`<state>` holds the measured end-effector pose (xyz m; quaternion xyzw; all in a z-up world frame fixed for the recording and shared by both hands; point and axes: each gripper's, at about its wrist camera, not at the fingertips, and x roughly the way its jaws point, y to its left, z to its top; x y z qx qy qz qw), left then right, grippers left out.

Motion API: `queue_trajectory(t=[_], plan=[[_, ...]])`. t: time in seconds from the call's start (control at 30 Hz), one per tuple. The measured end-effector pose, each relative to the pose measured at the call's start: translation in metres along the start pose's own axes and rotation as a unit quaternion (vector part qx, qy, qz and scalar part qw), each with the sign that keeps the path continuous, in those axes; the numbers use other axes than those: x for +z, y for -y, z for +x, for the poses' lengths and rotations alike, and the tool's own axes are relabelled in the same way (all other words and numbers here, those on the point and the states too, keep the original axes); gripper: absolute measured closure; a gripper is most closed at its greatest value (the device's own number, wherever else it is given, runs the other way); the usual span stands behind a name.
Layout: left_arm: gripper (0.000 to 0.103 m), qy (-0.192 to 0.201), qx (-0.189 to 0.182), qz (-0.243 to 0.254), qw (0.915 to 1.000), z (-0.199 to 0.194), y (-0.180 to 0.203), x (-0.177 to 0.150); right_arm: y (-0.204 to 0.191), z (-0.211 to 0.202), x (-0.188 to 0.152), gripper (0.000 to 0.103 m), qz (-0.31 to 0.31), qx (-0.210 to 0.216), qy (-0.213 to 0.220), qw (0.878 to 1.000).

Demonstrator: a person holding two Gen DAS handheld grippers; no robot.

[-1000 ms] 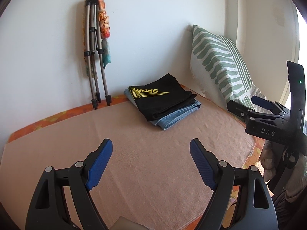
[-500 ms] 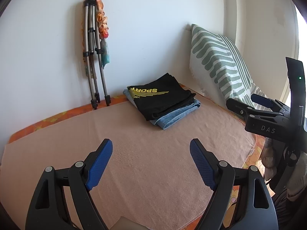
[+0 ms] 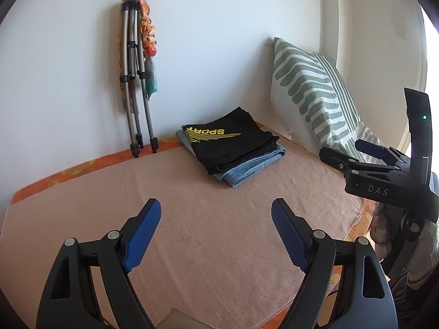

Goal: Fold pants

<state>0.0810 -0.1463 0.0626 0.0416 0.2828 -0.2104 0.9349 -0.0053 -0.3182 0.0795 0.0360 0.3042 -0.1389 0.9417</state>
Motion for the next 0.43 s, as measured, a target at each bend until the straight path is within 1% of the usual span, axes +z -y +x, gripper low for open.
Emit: queue_trajectory(t=[0.23,0.43], plan=[[0.020,0.007,-0.002,0.003,1.0000,-0.0013,0.0025,-0.0016,-0.0008,-0.0006,-0.0015,0.000,-0.001,0.002,-0.002,1.000],[0.020,0.003,-0.004,-0.005,1.0000,-0.0029,-0.0008,-0.0007,-0.0009,-0.0010,-0.0016,0.000,0.000,0.003,-0.001,1.000]])
